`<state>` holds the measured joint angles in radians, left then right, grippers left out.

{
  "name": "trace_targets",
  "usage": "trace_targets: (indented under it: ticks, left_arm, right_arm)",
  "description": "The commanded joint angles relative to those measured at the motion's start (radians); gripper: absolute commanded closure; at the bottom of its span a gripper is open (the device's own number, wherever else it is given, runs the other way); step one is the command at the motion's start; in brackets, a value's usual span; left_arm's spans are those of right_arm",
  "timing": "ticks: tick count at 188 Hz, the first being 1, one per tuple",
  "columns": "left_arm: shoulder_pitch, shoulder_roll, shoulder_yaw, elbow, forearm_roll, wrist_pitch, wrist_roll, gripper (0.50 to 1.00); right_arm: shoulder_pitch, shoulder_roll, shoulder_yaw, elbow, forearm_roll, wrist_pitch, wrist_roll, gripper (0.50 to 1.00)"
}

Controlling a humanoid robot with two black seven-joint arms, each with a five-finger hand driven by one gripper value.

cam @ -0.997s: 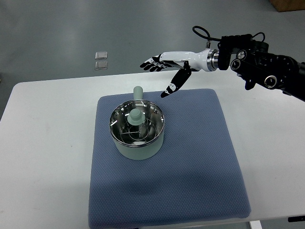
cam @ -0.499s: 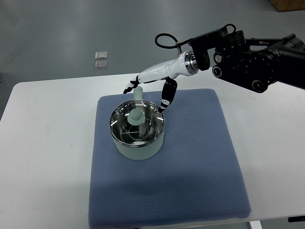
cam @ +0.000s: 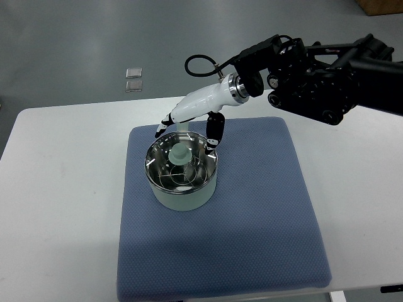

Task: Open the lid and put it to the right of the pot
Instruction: 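Lower the right hand over the glass lid's green knob, then close the right hand's fingers around the lid knob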

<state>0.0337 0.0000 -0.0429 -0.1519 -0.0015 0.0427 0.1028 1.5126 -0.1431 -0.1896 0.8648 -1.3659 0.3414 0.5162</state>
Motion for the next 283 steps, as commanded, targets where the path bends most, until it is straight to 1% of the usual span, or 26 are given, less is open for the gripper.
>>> trace_targets:
  ticks: [1, 21, 36, 51, 60, 73, 92, 101, 104, 113, 117, 126, 133, 169, 185, 219, 235, 253, 258, 268, 269, 283]
  left_arm:
    - [0.0, 0.0, 0.0, 0.0, 0.0, -0.001, 0.0, 0.5]
    - [0.0, 0.0, 0.0, 0.0, 0.0, 0.0, 0.0, 0.5]
    - [0.0, 0.0, 0.0, 0.0, 0.0, 0.0, 0.0, 0.5]
    - [0.0, 0.0, 0.0, 0.0, 0.0, 0.0, 0.0, 0.5]
    - [0.0, 0.0, 0.0, 0.0, 0.0, 0.0, 0.0, 0.5]
    - [0.0, 0.0, 0.0, 0.0, 0.0, 0.0, 0.0, 0.5]
    - [0.0, 0.0, 0.0, 0.0, 0.0, 0.0, 0.0, 0.5]
    - [0.0, 0.0, 0.0, 0.0, 0.0, 0.0, 0.0, 0.5]
    - [0.0, 0.0, 0.0, 0.0, 0.0, 0.0, 0.0, 0.5]
    - [0.0, 0.0, 0.0, 0.0, 0.0, 0.0, 0.0, 0.5]
    - [0.0, 0.0, 0.0, 0.0, 0.0, -0.001, 0.0, 0.5]
    - [0.0, 0.0, 0.0, 0.0, 0.0, 0.0, 0.0, 0.5]
    - [0.0, 0.0, 0.0, 0.0, 0.0, 0.0, 0.0, 0.5]
    - [0.0, 0.0, 0.0, 0.0, 0.0, 0.0, 0.0, 0.5]
    - [0.0, 0.0, 0.0, 0.0, 0.0, 0.0, 0.0, 0.5]
    - [0.0, 0.0, 0.0, 0.0, 0.0, 0.0, 0.0, 0.5]
    - [0.0, 0.0, 0.0, 0.0, 0.0, -0.001, 0.0, 0.5]
    - [0.002, 0.0, 0.0, 0.0, 0.0, 0.0, 0.0, 0.5]
    - [0.0, 0.0, 0.0, 0.0, 0.0, -0.001, 0.0, 0.5]
    - [0.0, 0.0, 0.0, 0.0, 0.0, -0.001, 0.0, 0.5]
    - [0.0, 0.0, 0.0, 0.0, 0.0, -0.001, 0.0, 0.5]
    - [0.0, 0.0, 0.0, 0.0, 0.0, 0.0, 0.0, 0.5]
  right_arm:
    - [0.003, 0.016, -0.002, -0.001, -0.001, -0.001, 0.001, 0.579]
    - [0.003, 0.017, -0.007, -0.001, -0.002, -0.001, 0.001, 0.581]
    - [0.001, 0.017, -0.017, -0.004, -0.005, -0.018, 0.001, 0.595]
    - [0.001, 0.017, -0.037, -0.009, -0.013, -0.028, 0.001, 0.599]
    - [0.0, 0.017, -0.042, -0.009, -0.019, -0.036, 0.001, 0.611]
    - [0.0, 0.017, -0.042, -0.009, -0.019, -0.038, 0.001, 0.628]
    - [0.0, 0.017, -0.042, -0.009, -0.019, -0.038, 0.001, 0.632]
    - [0.0, 0.017, -0.042, -0.009, -0.019, -0.039, 0.008, 0.648]
    - [0.0, 0.019, -0.042, -0.009, -0.019, -0.041, 0.011, 0.664]
    - [0.001, 0.019, -0.042, -0.009, -0.019, -0.045, 0.016, 0.681]
    - [0.001, 0.019, -0.042, -0.009, -0.019, -0.047, 0.021, 0.699]
    - [0.001, 0.02, -0.044, -0.009, -0.021, -0.047, 0.022, 0.711]
    - [0.001, 0.022, -0.044, -0.009, -0.021, -0.047, 0.022, 0.732]
    - [-0.002, 0.023, -0.047, -0.009, -0.021, -0.045, 0.021, 0.744]
    - [0.0, 0.022, -0.047, -0.009, -0.021, -0.045, 0.022, 0.773]
    - [0.0, 0.023, -0.047, -0.01, -0.021, -0.045, 0.021, 0.777]
    - [-0.002, 0.023, -0.047, -0.01, -0.021, -0.045, 0.021, 0.805]
    - [0.0, 0.023, -0.047, -0.01, -0.021, -0.045, 0.021, 0.818]
    - [-0.002, 0.025, -0.047, -0.01, -0.021, -0.045, 0.022, 0.834]
    - [-0.002, 0.025, -0.047, -0.01, -0.021, -0.045, 0.022, 0.834]
    - [-0.002, 0.025, -0.045, -0.01, -0.021, -0.045, 0.021, 0.844]
    - [-0.003, 0.03, -0.045, -0.01, -0.021, -0.045, 0.022, 0.848]
